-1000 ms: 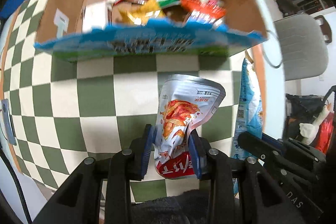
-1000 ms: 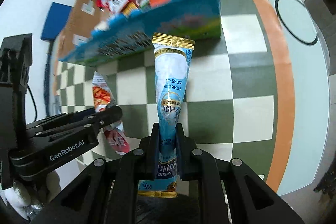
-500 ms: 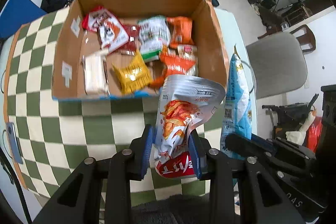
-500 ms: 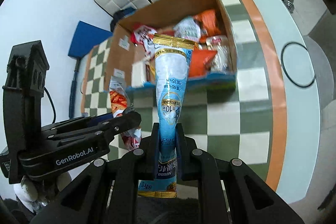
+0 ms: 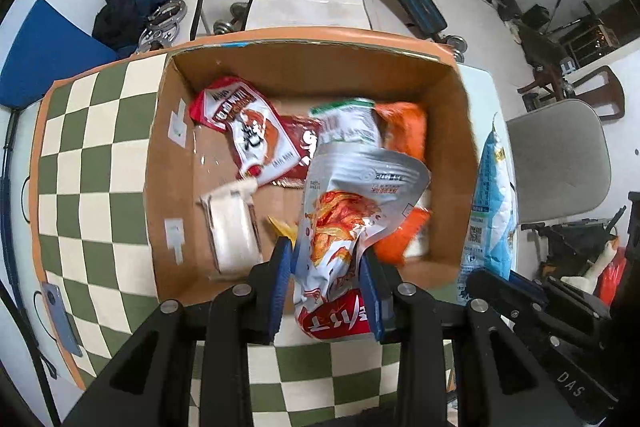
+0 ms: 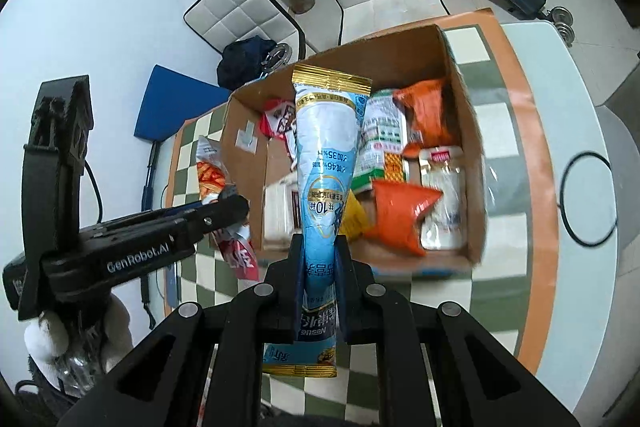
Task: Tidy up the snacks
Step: 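Carry the duck-neck pouch and milk stick into the box and open both grippers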
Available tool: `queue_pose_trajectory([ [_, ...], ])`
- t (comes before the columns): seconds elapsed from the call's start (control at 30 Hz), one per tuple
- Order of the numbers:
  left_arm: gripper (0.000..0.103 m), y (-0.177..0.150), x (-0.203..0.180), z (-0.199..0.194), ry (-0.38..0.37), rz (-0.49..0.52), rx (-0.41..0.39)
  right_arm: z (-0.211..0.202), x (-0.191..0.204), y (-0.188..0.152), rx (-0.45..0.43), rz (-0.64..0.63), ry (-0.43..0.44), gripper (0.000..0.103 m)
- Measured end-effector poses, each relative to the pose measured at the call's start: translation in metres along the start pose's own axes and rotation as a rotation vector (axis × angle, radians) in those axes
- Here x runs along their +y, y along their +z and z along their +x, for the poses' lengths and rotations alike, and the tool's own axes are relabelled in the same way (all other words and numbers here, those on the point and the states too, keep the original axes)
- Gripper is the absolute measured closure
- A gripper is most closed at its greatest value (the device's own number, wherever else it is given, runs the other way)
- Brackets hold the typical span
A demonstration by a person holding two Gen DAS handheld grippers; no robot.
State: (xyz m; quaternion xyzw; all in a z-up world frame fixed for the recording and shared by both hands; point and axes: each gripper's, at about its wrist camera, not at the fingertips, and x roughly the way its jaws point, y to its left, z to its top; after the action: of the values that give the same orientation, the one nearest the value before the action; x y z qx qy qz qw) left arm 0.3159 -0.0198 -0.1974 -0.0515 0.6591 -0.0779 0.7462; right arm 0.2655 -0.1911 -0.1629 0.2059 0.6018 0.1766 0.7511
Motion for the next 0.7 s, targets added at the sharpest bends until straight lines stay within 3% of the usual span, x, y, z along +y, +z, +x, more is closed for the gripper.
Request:
queue_pose_trajectory([
  [0.3, 0.073, 0.045, 0.035, 0.041, 0.066, -0.025, 0.102, 0.061, 0.002, 0.038, 0.057, -0.017, -0.062, 0.088],
  [0.7, 0.073, 0.073, 0.057, 0.091, 0.243, -0.003, 0.189, 0.121, -0.003, 0.055, 0.132, -0.027, -0.126, 0.088],
])
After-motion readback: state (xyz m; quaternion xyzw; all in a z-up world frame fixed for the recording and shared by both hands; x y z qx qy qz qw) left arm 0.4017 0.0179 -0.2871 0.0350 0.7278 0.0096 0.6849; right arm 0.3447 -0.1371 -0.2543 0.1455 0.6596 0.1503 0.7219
